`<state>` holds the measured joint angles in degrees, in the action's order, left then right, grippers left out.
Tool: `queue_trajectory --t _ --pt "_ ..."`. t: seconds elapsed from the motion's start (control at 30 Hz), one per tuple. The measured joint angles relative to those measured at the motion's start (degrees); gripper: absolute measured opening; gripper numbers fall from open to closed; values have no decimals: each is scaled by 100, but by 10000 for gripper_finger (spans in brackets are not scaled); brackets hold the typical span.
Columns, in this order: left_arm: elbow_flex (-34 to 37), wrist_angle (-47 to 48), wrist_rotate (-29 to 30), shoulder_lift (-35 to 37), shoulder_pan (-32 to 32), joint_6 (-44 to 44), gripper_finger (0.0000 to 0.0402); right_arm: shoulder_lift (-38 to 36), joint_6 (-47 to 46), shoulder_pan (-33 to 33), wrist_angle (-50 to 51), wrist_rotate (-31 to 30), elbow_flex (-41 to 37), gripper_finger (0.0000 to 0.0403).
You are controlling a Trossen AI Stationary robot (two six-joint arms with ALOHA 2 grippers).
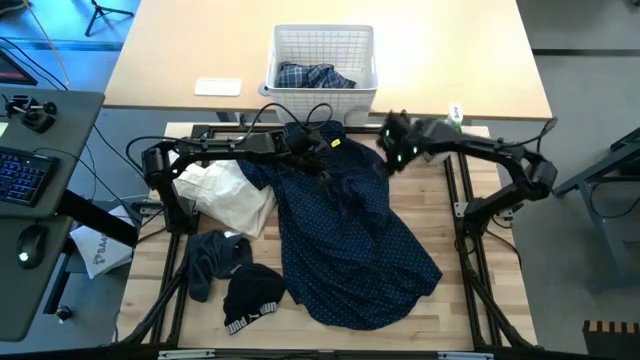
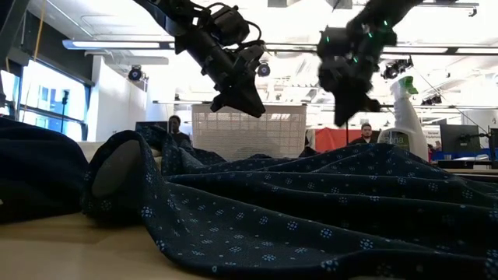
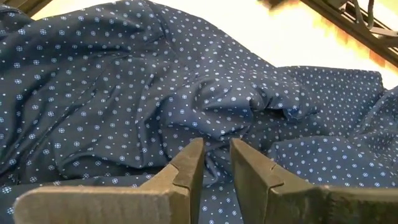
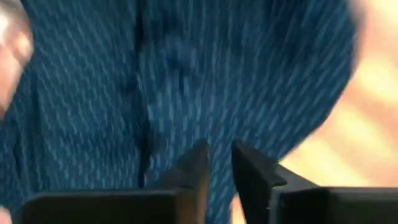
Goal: Fold laundry
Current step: Fold the navy blue polo shirt
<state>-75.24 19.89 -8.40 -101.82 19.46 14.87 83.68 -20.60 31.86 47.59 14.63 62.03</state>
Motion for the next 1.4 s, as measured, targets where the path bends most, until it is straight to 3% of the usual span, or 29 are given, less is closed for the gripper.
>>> queue_trajectory --t 0.17,0.3,0.43,0.57,0.63,0.77,1.0,1.27,1.4 --pt "0 -1 2 0 0 -2 64 9 -996 -291 -440 -259 -1243 153" --pt "0 -3 4 2 0 -2 64 11 -1771 -442 -1679 -238 -2202 182" --pt "0 -5 4 4 0 -2 64 -22 -2291 -561 -3062 -241 -2876 153" --pt "0 -5 9 4 0 -4 64 -22 -2241 -599 -3348 -668 -2960 58" --pt "0 -5 9 4 0 -6 64 -41 -1938 -560 -3034 -921 -2807 16" --pt "0 -3 11 4 0 -108 64 -190 -1401 -426 -1847 -1963 -2068 12" --pt "64 38 17 3 -2 -245 64 -271 141 -228 186 -3101 -151 2" --pt "85 736 213 -46 -4 -649 64 -269 1079 128 1337 -3398 1324 1" --pt "123 847 450 -55 -1 -742 64 -269 1184 266 2213 -3836 1997 1"
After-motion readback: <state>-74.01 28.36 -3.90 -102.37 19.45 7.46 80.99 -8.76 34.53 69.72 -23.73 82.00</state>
